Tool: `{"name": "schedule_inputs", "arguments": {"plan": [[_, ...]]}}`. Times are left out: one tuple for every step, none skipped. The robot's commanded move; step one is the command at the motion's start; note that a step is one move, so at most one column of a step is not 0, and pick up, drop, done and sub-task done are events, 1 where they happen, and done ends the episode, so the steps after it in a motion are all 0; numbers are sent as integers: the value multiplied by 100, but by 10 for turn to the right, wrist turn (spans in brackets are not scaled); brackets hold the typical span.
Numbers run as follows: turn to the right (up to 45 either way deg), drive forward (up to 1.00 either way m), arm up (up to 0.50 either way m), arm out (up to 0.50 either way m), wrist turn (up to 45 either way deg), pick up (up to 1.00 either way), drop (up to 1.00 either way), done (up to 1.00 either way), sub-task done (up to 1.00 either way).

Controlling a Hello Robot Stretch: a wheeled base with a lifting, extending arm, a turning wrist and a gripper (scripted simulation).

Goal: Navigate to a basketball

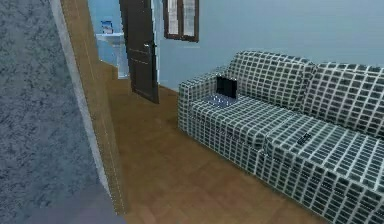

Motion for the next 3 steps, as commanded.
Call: {"name": "schedule_inputs", "arguments": {"plan": [[450,0,0,0,0,0,0,0,0],[60,0,0,0,0,0,0,0,0],[0,50,0,0,0,0,0,0,0]]}}
